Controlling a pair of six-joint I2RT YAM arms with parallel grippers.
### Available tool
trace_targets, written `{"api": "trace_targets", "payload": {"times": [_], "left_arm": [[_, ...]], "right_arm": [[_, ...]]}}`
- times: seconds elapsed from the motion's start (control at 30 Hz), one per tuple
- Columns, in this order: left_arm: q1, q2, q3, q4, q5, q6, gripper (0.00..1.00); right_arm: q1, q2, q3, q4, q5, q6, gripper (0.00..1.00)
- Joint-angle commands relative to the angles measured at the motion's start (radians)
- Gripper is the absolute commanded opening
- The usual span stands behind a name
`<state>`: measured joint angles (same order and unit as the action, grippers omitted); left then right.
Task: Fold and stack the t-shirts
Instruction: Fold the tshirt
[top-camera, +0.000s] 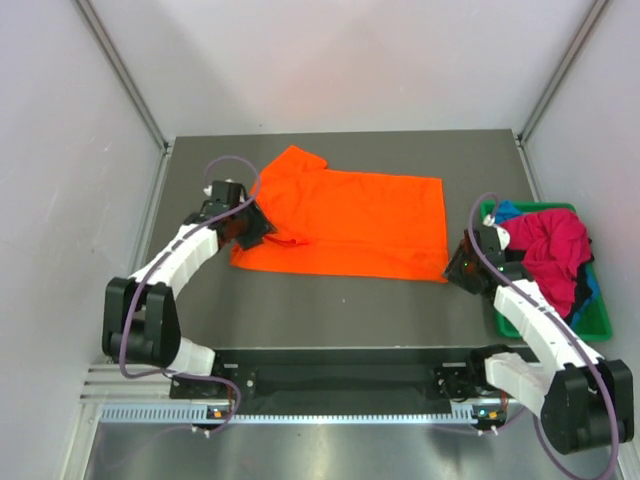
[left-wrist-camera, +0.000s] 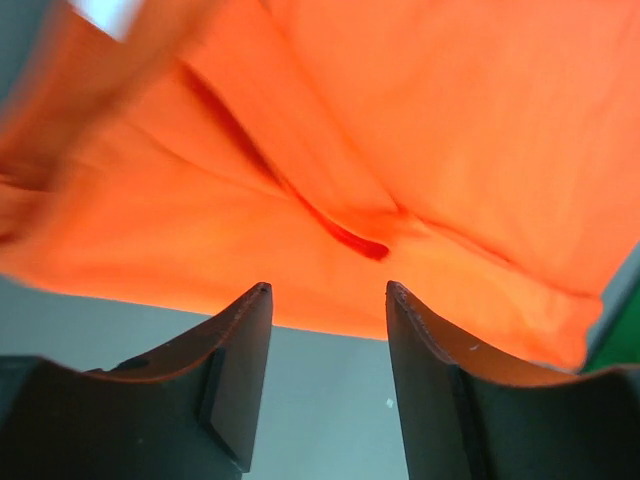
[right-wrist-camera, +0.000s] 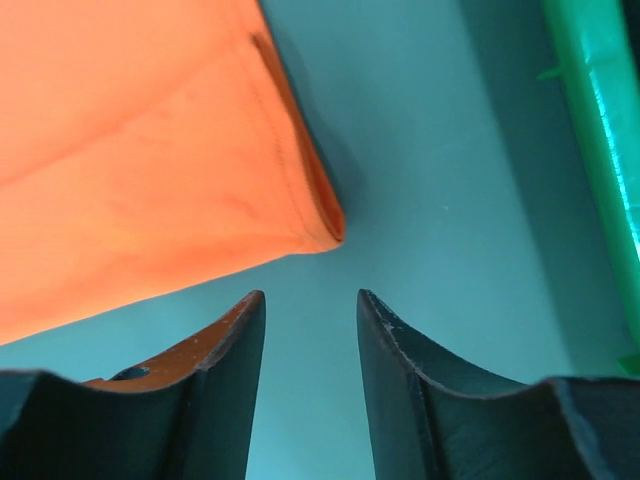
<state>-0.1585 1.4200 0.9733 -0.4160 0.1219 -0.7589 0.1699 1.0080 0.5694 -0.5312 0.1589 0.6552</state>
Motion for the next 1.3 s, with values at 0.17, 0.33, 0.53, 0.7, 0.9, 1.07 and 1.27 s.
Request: {"api": "trace_targets", "payload": {"times": [0.17,0.33,0.53,0.7,0.9,1.07,1.27], "left_arm": [[-0.088,0.137,0.028,0.178,0.047,-0.201,0.56],[-0.116,0.206,0.044,0.198,-0.004,-0.240,0.57],[-0.141,0.269,0.096,0.204,-0.024,-0.238,0.57],[-0.147,0.321,0.171,0.206,-0.033,-0.215,0.40],[-0.154,0.413,0.255,0.201,0.013,-0.157,0.22],[-0.159,0.473,0.288,0.246,0.080,-0.086,0.21],[-0.164,0.451,0.439,0.140,-0.002,0.067,0.33]], "right_arm": [[0.003,-0.060,0.078,-0.029,-0.007,-0.031,0.45],[0.003,-0.063,0.095,-0.021,-0.022,-0.040,0.45],[0.003,-0.069,0.098,-0.012,-0.022,-0.048,0.45],[0.003,-0.066,0.092,0.002,-0.022,-0.051,0.45],[0.003,-0.060,0.092,0.005,-0.018,-0.055,0.44],[0.003,-0.055,0.086,0.011,-0.015,-0.049,0.44],[0.003,-0.043,0.092,0.008,-0.025,-0.060,0.44]]}}
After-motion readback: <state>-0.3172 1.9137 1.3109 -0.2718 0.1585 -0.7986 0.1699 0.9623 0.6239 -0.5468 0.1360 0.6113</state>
